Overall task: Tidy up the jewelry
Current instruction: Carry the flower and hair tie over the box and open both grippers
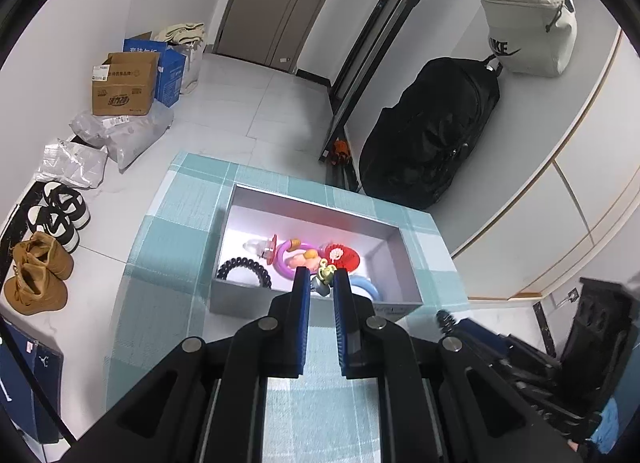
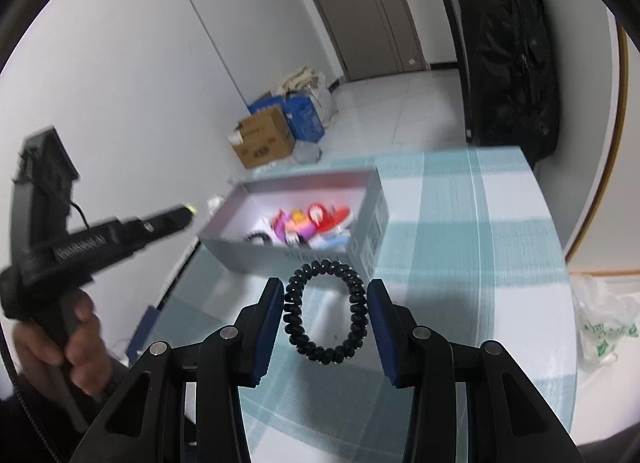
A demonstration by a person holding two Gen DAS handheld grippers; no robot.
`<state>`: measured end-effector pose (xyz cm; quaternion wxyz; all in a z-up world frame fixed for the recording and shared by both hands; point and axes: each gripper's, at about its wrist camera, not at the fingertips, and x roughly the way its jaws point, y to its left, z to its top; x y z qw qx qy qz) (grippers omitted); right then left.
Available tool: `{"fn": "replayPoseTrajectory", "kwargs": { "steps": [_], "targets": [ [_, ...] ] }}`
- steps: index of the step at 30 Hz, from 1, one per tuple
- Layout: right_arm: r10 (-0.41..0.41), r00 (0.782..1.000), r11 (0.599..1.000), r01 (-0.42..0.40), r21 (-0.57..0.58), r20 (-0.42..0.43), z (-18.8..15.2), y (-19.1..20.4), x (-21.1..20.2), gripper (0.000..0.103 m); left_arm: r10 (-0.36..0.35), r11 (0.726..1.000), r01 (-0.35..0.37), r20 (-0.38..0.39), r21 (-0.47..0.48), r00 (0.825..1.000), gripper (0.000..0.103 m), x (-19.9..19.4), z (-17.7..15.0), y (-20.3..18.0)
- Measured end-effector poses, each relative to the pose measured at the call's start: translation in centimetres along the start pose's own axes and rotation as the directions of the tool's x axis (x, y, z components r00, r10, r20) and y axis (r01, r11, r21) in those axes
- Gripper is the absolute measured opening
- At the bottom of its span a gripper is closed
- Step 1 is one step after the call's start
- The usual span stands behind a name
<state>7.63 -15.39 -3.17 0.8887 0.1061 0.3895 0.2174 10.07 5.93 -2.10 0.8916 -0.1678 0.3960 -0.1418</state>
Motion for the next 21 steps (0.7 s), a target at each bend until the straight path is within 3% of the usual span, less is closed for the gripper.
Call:
{"fn": "replayPoseTrajectory", "kwargs": {
  "steps": [6, 14, 21],
  "targets": [
    [0.048, 0.998, 0.998, -0.046, -0.045, 0.041, 2.6, 0.9, 0.0, 0.042, -0.007, 1.0, 0.007, -0.015, -0.004, 1.0, 0.007, 0.6, 0.8, 0.3],
    [0.108, 0.993, 0.992, -0.105, -0.072, 0.04, 5.2, 1.3, 2.7, 0.042, 0.002, 1.0, -0.002, 0.006, 0.012, 1.0, 0.007, 0.8, 1.8, -0.2],
    [0.139, 0.989, 0.986, -0.134, -0.101, 0.044, 7.1, 1.3, 4.8, 0.042, 0.003, 1.0, -0.003, -0.02, -0.012, 1.0, 0.007, 2.7, 2.6, 0.0]
  ]
}}
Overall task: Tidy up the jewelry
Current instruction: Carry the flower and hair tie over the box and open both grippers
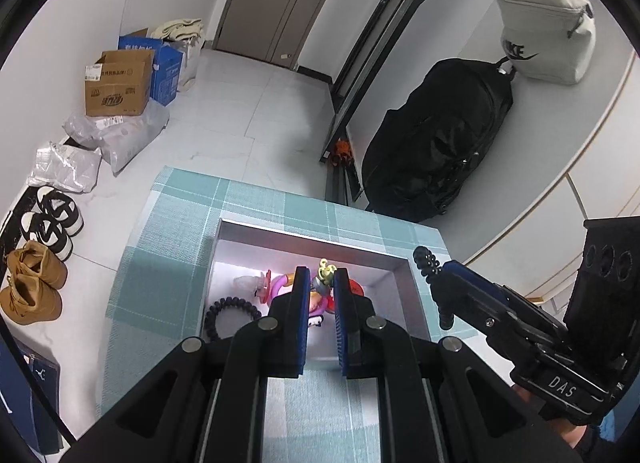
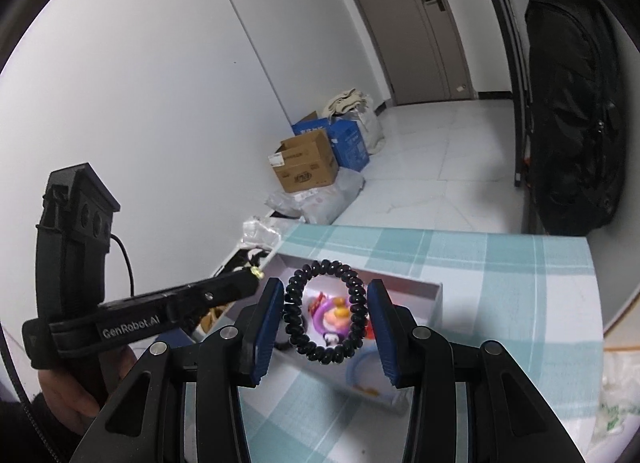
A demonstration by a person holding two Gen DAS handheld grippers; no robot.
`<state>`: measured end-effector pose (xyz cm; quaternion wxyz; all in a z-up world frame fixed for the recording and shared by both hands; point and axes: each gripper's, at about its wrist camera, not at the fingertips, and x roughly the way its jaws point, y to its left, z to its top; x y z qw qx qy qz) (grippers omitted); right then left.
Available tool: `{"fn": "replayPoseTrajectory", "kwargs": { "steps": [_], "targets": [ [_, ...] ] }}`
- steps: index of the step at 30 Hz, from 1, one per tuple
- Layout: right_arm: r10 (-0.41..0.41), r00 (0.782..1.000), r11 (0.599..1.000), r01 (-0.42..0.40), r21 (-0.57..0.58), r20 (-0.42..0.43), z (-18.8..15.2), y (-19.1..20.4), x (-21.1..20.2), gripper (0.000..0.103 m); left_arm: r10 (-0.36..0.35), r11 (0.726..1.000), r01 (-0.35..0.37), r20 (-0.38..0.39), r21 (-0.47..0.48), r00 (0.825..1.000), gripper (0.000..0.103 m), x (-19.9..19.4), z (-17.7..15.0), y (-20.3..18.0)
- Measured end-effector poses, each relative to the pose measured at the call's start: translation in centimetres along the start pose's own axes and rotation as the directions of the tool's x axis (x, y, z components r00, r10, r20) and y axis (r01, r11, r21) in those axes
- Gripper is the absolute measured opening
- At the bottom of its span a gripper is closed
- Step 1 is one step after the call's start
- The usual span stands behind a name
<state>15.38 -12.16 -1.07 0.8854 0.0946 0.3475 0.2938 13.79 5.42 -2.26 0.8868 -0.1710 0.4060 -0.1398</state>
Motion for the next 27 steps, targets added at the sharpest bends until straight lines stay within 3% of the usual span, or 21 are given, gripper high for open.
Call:
{"fn": "replayPoseTrajectory", "kwargs": {
  "steps": [22, 25, 26, 27],
  "targets": [
    [0.021, 0.998, 1.0, -0.021, 0.001, -0.059, 0.0, -2.1, 3.3, 0.044, 0.034, 0.999, -0.035, -0.058, -0.027, 0.998, 0.007, 3.4, 0.6, -0.4],
    [0.029, 0.997, 1.0, -0.028, 0.008, -0.075, -0.2, -2.3, 3.7, 0.052, 0.0, 0.999, -0.003, -0.065, -0.043, 0.998, 0.009, 3.5, 0.7, -0.3],
    [0.024, 0.997, 1.0, -0.023, 0.01, -0.076, -0.3, -2.4, 3.7, 0.06, -0.008, 0.999, 0.004, -0.079, -0.051, 0.997, 0.013, 3.7, 0.8, -0.2],
    [0.021, 0.997, 1.0, -0.02, 0.013, -0.073, -0.3, -2.5, 3.6, 0.065, 0.014, 0.998, -0.02, -0.095, -0.058, 0.995, 0.025, 3.8, 0.8, -0.1]
  ]
}}
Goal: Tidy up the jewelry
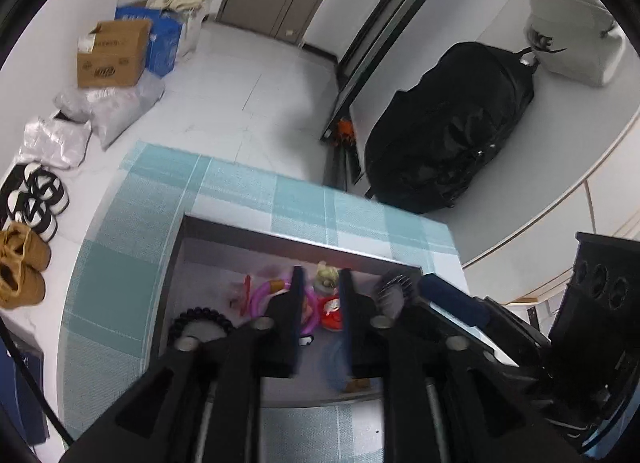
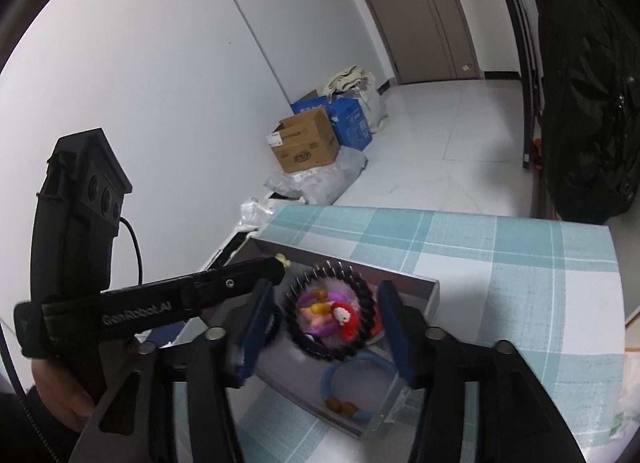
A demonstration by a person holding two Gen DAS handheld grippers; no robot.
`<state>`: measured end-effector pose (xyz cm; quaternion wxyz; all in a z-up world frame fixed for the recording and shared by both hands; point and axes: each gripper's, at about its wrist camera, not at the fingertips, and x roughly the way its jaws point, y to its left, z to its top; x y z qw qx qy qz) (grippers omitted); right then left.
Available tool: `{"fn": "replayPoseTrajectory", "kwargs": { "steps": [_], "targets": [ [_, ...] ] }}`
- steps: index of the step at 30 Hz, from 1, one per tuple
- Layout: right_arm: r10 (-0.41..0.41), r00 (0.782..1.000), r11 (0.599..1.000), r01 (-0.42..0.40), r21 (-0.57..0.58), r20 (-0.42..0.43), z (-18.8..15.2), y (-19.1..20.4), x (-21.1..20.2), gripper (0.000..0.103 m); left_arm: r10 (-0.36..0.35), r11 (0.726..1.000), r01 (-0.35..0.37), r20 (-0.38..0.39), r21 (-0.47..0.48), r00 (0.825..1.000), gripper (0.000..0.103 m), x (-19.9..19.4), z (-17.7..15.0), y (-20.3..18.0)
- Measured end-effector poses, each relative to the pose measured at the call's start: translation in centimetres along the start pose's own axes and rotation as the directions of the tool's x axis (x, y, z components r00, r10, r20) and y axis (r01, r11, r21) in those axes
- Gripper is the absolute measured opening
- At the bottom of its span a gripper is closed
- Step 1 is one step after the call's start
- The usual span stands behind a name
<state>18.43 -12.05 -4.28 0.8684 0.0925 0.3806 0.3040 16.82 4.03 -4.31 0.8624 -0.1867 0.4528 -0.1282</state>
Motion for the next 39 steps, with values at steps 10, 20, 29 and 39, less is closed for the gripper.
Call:
{"fn": "replayPoseTrajectory", "kwargs": {
  "steps": [10, 20, 29, 39],
  "targets": [
    [-0.023, 0.998, 1.0, 0.022, 0.012, 0.063, -0.2, -0.4, -2.7, 0.079, -0.024, 0.998, 0.026, 0.024, -0.061, 0.999, 0.051, -1.1, -0.4, 0.7],
    [-0.054, 0.988, 0.998, 0.059, -0.031, 0.143, -1.7, 1.3, -6.2, 0.087, 0.127, 0.992, -0.129, 0.208, -0.006, 0.97, 0.051, -5.0, -1.8, -0.6],
    [-0.037, 0.976, 0.998, 0.048, -0.049, 0.215, -3.3, 3.2, -9.2, 0.099, 0.214, 0.969, -0.241, 0.29, 0.061, 0.933, 0.058, -7.1, -4.9, -2.3],
    [-0.063, 0.956, 0.99, 0.096, -0.105, 0.286, -5.5, 5.5, -11.9, 0.102, 0.251, 0.949, -0.302, 0.366, 0.089, 0.896, 0.059, -9.5, -6.9, -3.9]
  ]
}}
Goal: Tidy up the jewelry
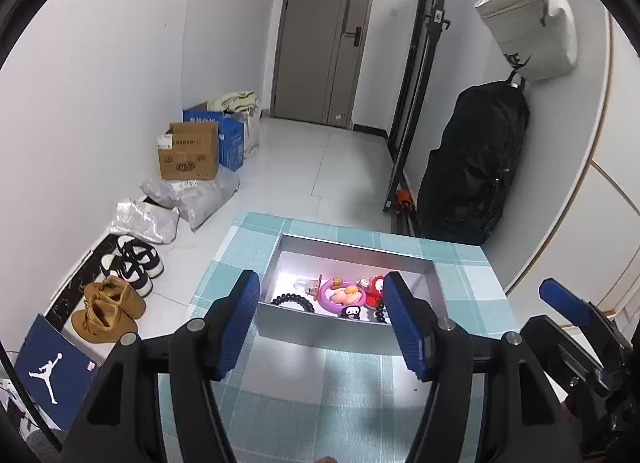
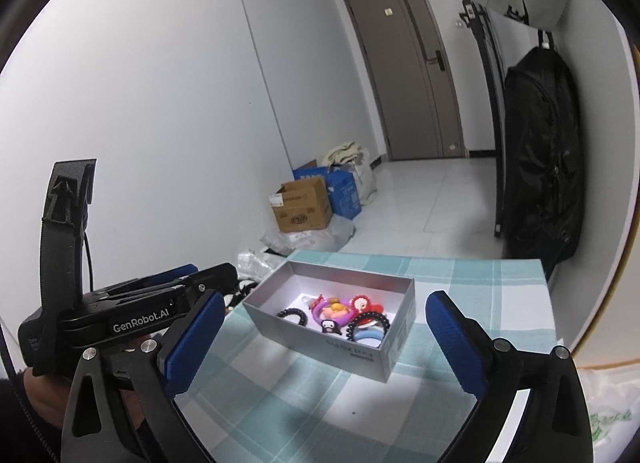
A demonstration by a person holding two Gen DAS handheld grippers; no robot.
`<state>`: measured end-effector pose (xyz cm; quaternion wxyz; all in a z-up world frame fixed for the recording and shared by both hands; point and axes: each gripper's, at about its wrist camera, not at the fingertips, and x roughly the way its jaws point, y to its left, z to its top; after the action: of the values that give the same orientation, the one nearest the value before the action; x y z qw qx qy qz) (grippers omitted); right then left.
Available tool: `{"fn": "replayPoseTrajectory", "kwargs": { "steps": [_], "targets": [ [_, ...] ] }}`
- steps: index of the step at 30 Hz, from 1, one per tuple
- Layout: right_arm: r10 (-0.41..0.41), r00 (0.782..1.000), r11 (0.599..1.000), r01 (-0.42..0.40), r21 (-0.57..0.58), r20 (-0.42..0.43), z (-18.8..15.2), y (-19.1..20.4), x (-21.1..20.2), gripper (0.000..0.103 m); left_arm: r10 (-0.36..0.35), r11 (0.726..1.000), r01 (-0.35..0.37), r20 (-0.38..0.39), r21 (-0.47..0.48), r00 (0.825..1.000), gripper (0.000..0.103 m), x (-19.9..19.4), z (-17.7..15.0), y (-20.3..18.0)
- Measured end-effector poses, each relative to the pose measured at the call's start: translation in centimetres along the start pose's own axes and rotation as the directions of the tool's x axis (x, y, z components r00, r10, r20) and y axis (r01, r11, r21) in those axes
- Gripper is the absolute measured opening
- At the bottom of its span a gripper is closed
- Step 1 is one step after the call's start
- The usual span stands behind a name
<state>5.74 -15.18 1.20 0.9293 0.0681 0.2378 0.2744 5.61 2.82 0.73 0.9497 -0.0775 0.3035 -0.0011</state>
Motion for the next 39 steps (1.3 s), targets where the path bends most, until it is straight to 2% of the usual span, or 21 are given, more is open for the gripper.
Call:
{"fn": "replayPoseTrajectory", "kwargs": {
  "steps": [3, 7, 21, 39],
  "targets": [
    [-0.01, 1.0, 1.0, 0.01, -0.026, 0.021, -0.4, 0.6, -0.7, 0.103, 0.01, 1.0, -0.01, 0.02, 0.018, 1.0, 0.061, -0.8, -0.4, -0.4],
    [-0.022, 0.999, 0.998, 0.024, -0.049, 0.033, -0.8, 1.1, -1.2, 0.103, 0.023, 0.999, -0.024, 0.043, 0.032, 0.999, 0.069, -1.5, -0.9, -0.7],
    [-0.051, 0.997, 0.998, 0.052, -0.017, 0.056, -1.0, -0.1, -2.0, 0.103, 0.015, 0.999, -0.017, 0.049, 0.035, 0.999, 0.07, -1.8, -1.2, -0.9],
    [-0.047, 0.998, 0.999, 0.047, 0.002, 0.049, -1.1, -0.5, -2.1, 0.103, 0.015, 0.999, -0.016, 0.034, 0.029, 0.999, 0.07, -1.6, -1.3, -1.1]
  ]
}}
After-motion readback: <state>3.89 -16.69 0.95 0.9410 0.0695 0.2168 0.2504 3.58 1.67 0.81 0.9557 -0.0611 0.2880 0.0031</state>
